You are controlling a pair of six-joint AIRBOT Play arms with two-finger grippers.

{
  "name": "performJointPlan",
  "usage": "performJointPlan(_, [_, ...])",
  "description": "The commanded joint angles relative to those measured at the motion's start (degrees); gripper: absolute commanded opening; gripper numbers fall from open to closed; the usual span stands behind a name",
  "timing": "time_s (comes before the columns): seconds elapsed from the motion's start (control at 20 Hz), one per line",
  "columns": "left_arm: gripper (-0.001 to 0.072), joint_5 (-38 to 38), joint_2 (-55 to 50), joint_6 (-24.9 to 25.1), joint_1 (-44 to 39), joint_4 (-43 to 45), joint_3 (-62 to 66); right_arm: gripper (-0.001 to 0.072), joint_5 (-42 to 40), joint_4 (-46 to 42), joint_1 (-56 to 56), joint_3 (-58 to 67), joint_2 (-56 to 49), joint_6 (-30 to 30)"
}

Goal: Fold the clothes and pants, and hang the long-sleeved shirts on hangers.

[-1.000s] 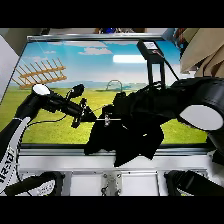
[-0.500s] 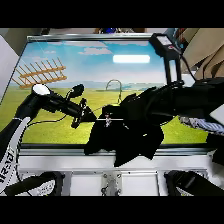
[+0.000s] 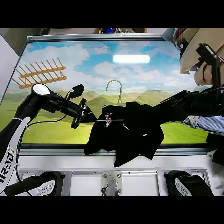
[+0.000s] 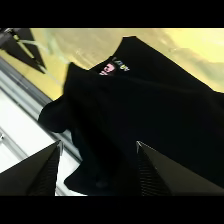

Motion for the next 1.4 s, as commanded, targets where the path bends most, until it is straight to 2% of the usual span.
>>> performJointPlan(0.0, [0.0016, -0.2, 0.0, 0.0, 0.0, 0.0, 0.0, 0.0509, 1.5, 6.2, -9.1, -3.5, -0.3, -0.7])
performJointPlan(0.05, [0.0016, -0.2, 0.0, 0.0, 0.0, 0.0, 0.0, 0.051, 1.8, 7.1, -9.4, -3.5, -0.6, -4.5])
performJointPlan(0.2, [0.0016, -0.3, 0.0, 0.0, 0.0, 0.0, 0.0, 0.051, 2.7, 10.3, -12.4, -4.9, -1.6, -22.0])
performJointPlan(0.4, [0.0016, -0.4, 0.0, 0.0, 0.0, 0.0, 0.0, 0.0511, 9.7, 30.0, -26.3, -14.2, -5.2, -47.0])
performJointPlan(0.5, [0.0016, -0.3, 0.0, 0.0, 0.0, 0.0, 0.0, 0.0512, 10.3, 29.4, -31.0, -18.9, -6.8, -59.8])
performJointPlan(0.6, [0.0016, -0.3, 0.0, 0.0, 0.0, 0.0, 0.0, 0.0511, 11.9, 29.9, -31.7, -22.7, -8.2, -66.3])
performJointPlan(0.75, [0.0016, -0.3, 0.0, 0.0, 0.0, 0.0, 0.0, 0.0512, 12.1, 30.1, -29.1, -26.1, -9.7, -70.2])
performJointPlan(1.35, [0.0016, -0.4, 0.0, 0.0, 0.0, 0.0, 0.0, 0.0511, 10.1, 30.1, -20.3, -26.7, -15.0, -71.6])
